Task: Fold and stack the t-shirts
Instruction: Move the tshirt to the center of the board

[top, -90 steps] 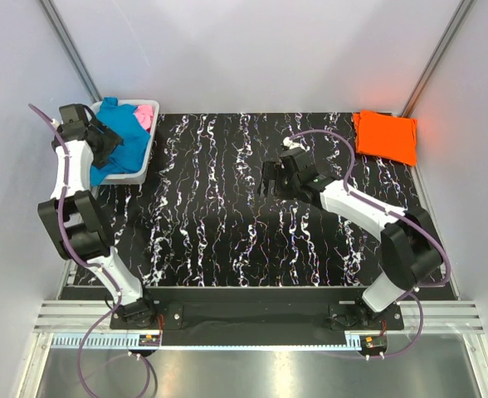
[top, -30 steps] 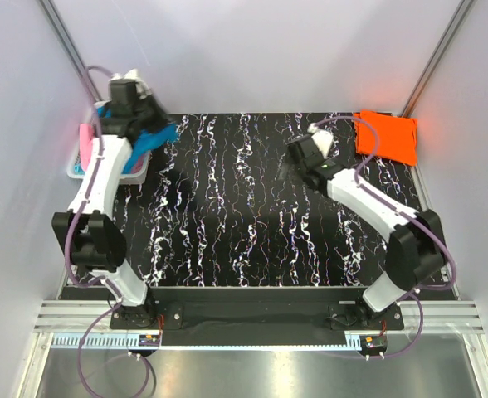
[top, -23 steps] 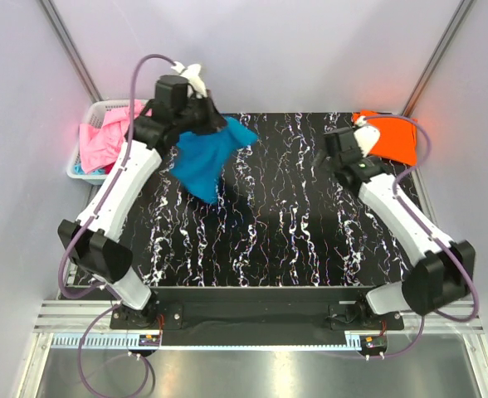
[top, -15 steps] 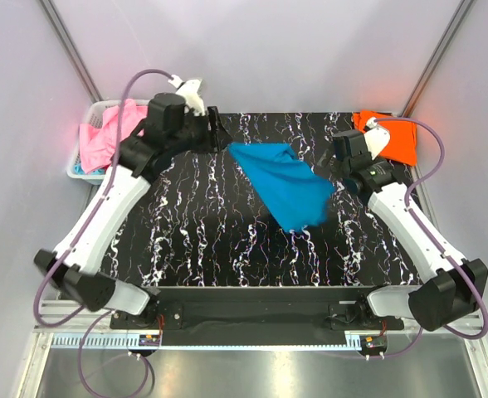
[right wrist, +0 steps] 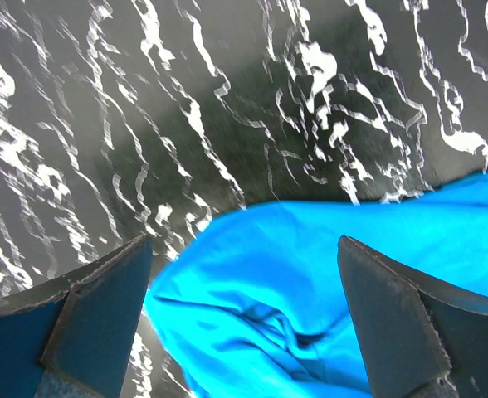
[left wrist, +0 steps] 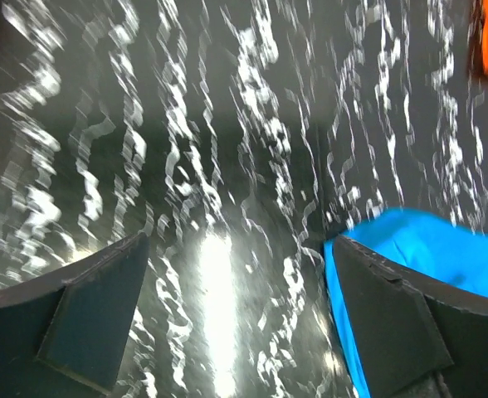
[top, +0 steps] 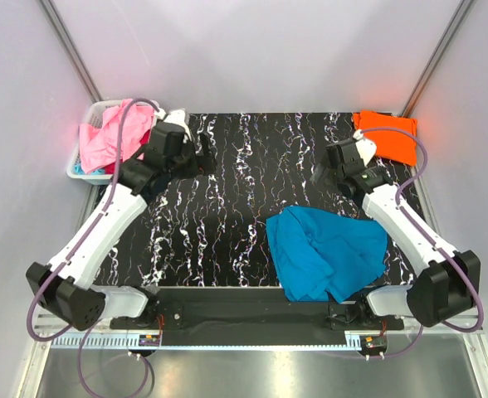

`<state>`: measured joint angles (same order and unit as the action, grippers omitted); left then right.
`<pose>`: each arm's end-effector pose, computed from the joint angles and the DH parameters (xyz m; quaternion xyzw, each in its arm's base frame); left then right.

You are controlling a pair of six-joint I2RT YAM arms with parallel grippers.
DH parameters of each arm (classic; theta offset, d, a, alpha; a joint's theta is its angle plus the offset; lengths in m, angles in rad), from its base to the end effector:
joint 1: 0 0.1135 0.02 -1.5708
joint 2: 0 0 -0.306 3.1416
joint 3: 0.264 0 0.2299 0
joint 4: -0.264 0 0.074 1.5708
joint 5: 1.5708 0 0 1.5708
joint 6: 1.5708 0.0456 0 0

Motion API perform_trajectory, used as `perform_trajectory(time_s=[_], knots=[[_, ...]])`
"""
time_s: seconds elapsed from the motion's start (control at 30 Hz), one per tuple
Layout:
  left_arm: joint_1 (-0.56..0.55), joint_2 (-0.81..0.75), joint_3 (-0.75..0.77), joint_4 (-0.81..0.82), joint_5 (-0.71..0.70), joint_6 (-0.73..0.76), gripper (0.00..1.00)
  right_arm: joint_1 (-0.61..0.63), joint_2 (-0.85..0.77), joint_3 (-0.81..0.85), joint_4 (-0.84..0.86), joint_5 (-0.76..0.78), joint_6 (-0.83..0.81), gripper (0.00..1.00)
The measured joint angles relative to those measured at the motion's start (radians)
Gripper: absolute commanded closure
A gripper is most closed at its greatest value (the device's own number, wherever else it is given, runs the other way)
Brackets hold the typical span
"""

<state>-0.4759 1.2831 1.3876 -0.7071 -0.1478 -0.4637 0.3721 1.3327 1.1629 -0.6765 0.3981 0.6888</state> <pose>0.2215 -0.1066 0.4222 -0.0290 0.8829 -0.1519 0.4434 0.2427 0.0757 0.3456 0.2137 0.8941 0.0162 0.3932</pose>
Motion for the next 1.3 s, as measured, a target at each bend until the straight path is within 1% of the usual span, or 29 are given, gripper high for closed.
perform_trajectory(time_s=[0.07,0.13,0.23,0.27,0.37,0.4,0.43,0.5,0.6,0.7,0.73,0.8,0.87,0.97,1.13,1.3], knots=[[-0.018,0.017,-0.029,0.0,0.044,-0.014,0.1,0.0,-0.023,-0.043,0.002,-0.016,-0.004,0.0],[-0.06,0.024,-0.062,-0.003,0.087,-0.03,0.14,0.0,-0.067,-0.101,0.0,-0.031,-0.002,0.0],[-0.143,0.024,-0.095,-0.002,0.148,-0.063,0.26,0.0,-0.159,-0.192,-0.01,-0.053,0.013,0.0],[-0.166,0.023,-0.113,0.01,0.177,-0.078,0.36,0.0,-0.182,-0.212,-0.021,-0.056,0.019,0.0],[-0.267,0.026,-0.151,0.032,0.227,-0.123,0.49,0.0,-0.217,-0.253,-0.051,-0.06,0.042,0.0],[-0.304,0.029,-0.165,0.044,0.246,-0.144,0.57,0.0,-0.217,-0.263,-0.056,-0.061,0.048,0.01],[-0.347,0.04,-0.175,0.053,0.258,-0.161,0.61,0.0,-0.213,-0.275,-0.061,-0.063,0.056,0.01],[-0.42,0.078,-0.179,0.077,0.279,-0.188,0.64,0.0,-0.204,-0.294,-0.075,-0.068,0.068,0.01],[-0.519,0.162,-0.179,0.114,0.301,-0.215,0.62,0.0,-0.201,-0.316,-0.085,-0.069,0.083,0.0],[-0.57,0.229,-0.179,0.137,0.317,-0.237,0.57,0.0,-0.202,-0.32,-0.093,-0.07,0.092,0.01],[-0.579,0.247,-0.179,0.145,0.328,-0.243,0.51,0.0,-0.202,-0.32,-0.093,-0.07,0.094,0.0],[-0.589,0.277,-0.179,0.163,0.344,-0.253,0.45,0.0,-0.202,-0.321,-0.093,-0.07,0.097,0.0],[-0.596,0.311,-0.176,0.188,0.36,-0.26,0.33,0.0,-0.202,-0.322,-0.095,-0.07,0.098,0.0],[-0.604,0.372,-0.173,0.228,0.378,-0.271,0.26,0.0,-0.202,-0.326,-0.097,-0.07,0.098,0.0],[-0.611,0.489,-0.171,0.325,0.388,-0.283,0.26,0.0,-0.203,-0.328,-0.1,-0.071,0.097,0.0],[-0.612,0.607,-0.163,0.393,0.373,-0.301,0.36,0.0,-0.221,-0.328,-0.107,-0.071,0.093,0.0]])
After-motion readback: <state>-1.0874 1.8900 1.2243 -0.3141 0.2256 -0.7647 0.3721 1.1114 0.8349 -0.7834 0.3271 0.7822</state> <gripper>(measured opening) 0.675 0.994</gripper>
